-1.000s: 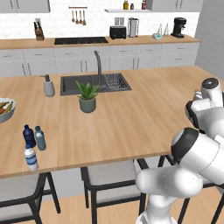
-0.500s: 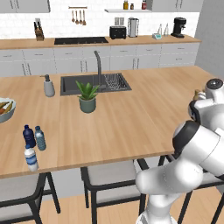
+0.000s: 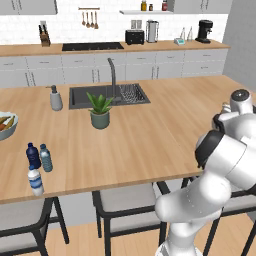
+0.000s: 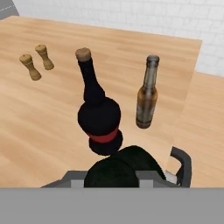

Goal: Move the plastic bottles in the middle to the plastics group, and the glass bottles in the middle to the glass group.

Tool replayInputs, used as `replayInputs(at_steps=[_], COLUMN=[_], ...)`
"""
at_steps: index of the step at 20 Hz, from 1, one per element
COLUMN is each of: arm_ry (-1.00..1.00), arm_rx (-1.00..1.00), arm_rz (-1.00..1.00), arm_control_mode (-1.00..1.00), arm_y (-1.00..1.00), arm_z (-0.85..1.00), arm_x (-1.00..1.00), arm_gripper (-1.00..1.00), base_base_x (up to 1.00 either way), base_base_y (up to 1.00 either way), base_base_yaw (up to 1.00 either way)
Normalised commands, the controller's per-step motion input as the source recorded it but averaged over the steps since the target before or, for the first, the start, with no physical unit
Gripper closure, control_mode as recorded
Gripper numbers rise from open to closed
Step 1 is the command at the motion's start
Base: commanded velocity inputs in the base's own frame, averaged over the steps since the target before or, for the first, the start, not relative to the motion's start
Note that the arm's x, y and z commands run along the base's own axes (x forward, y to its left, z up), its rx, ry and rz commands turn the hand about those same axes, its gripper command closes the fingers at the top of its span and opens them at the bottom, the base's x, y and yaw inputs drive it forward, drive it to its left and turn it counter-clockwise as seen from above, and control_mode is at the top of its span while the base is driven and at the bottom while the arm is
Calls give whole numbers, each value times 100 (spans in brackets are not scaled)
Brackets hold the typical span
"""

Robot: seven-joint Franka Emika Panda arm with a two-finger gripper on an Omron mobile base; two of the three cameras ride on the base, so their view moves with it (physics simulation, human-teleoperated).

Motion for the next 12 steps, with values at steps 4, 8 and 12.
replayInputs(at_steps=[4, 8, 12], arm_ry=[0, 0, 0], arm_rx=[4, 5, 5], arm_rz=[0, 0, 0], arm_control_mode=[-100, -100, -100], arm_y=[-16, -16, -13], arm_z=[0, 0, 0], arm_x=[23, 28, 19], arm_gripper=[100, 100, 100], base_base_x=[0, 0, 0], base_base_y=[0, 0, 0], base_base_yaw=[0, 0, 0])
